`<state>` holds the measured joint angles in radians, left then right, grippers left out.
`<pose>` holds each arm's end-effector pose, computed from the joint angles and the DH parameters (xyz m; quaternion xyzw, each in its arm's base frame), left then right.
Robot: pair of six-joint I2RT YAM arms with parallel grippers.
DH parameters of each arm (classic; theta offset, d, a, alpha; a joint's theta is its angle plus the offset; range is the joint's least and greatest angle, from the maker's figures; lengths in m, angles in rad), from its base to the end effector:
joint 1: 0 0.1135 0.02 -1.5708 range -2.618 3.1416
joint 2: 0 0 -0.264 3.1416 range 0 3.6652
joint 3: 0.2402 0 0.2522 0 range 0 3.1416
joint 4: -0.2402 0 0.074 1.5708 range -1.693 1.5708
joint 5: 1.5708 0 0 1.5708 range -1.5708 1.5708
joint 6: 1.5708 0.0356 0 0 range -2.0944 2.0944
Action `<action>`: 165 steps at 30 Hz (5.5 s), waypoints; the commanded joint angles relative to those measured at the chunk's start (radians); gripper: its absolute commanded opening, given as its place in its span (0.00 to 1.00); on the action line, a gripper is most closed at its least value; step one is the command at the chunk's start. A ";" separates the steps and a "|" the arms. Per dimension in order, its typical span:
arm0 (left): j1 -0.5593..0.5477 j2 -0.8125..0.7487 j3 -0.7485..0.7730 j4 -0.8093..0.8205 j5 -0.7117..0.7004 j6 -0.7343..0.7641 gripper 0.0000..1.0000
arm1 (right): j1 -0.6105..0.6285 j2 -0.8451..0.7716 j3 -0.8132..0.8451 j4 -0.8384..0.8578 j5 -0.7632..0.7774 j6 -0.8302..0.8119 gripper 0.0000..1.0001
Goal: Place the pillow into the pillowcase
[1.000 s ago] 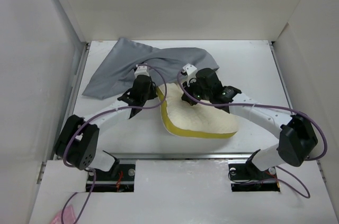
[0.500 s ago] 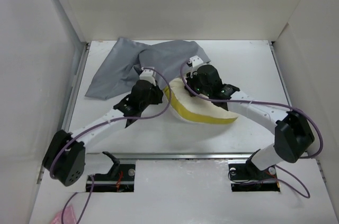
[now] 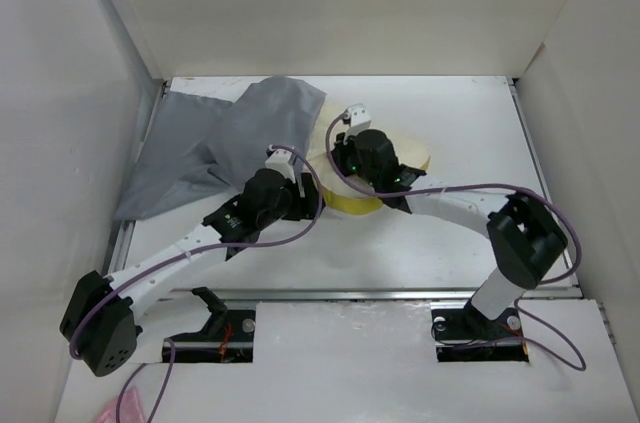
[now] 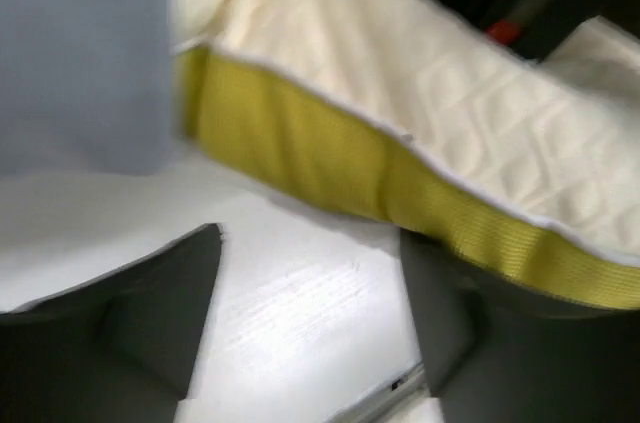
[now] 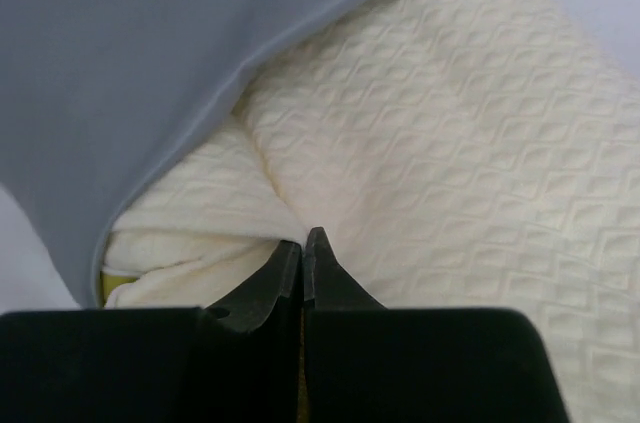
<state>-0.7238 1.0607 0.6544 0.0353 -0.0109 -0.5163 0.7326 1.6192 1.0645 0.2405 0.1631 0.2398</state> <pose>0.1816 -0.1600 0.2625 0.0824 0.8213 -0.3244 0.4621 0.2837 0.2474 0.2654 -0.1502 0.7937 0.2155 0.5487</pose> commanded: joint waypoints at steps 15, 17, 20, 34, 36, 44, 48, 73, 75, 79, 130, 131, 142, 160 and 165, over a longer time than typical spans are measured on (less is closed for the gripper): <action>0.116 0.008 0.175 -0.200 -0.225 -0.208 1.00 | -0.229 0.100 0.218 -0.170 -0.092 0.055 0.90; 0.153 0.092 0.226 -0.209 -0.236 -0.208 1.00 | -0.268 0.188 0.245 -0.182 -0.150 0.044 0.90; 0.216 0.275 0.322 -0.209 -0.190 -0.180 1.00 | -0.306 0.269 0.250 -0.191 -0.258 0.044 0.87; 0.239 0.682 0.712 -0.158 0.064 0.062 0.87 | -0.102 -0.111 -0.319 -0.129 -0.499 0.054 0.74; 0.201 0.682 0.766 -0.169 0.075 0.113 0.87 | -0.064 -0.165 -0.319 -0.177 -0.523 -0.005 0.74; 0.188 0.490 0.668 -0.305 -0.235 0.085 1.00 | -0.064 -0.379 -0.227 -0.356 -0.420 -0.056 0.77; 0.107 0.352 0.610 -0.344 -0.285 0.194 1.00 | -0.148 -0.441 -0.118 -0.524 -0.150 0.033 0.82; -0.186 1.197 1.226 -0.486 -0.349 0.256 0.50 | -0.710 -0.237 -0.086 -0.463 -0.322 0.170 0.84; -0.174 1.225 1.246 -0.529 -0.392 0.207 0.00 | -0.710 -0.237 -0.136 -0.362 -0.379 0.161 0.84; -0.152 1.123 1.156 -0.463 -0.393 0.190 0.00 | -0.699 -0.199 -0.198 -0.207 -0.395 0.141 0.81; -0.078 1.128 1.472 -0.377 -0.333 0.029 0.00 | -0.271 -0.392 -0.087 -0.355 -0.669 -0.008 0.00; -0.078 1.128 1.463 -0.377 -0.310 0.029 0.00 | -0.271 -0.392 -0.096 -0.377 -0.653 -0.008 0.00; -0.057 0.833 1.085 -0.390 -0.190 0.088 1.00 | -0.315 -0.450 -0.170 -0.570 -0.452 -0.057 0.72; 0.302 1.105 1.304 -0.456 -0.022 0.157 1.00 | -0.325 0.092 0.362 -0.701 0.133 -0.022 0.69; 0.316 1.148 1.280 -0.411 0.075 0.220 1.00 | -0.325 0.255 0.483 -0.724 0.150 -0.022 0.66</action>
<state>-0.4168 2.2444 1.9156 -0.3511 -0.0242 -0.3504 0.4114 1.8374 1.4696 -0.4500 0.2703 0.2241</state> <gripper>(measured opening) 0.997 0.666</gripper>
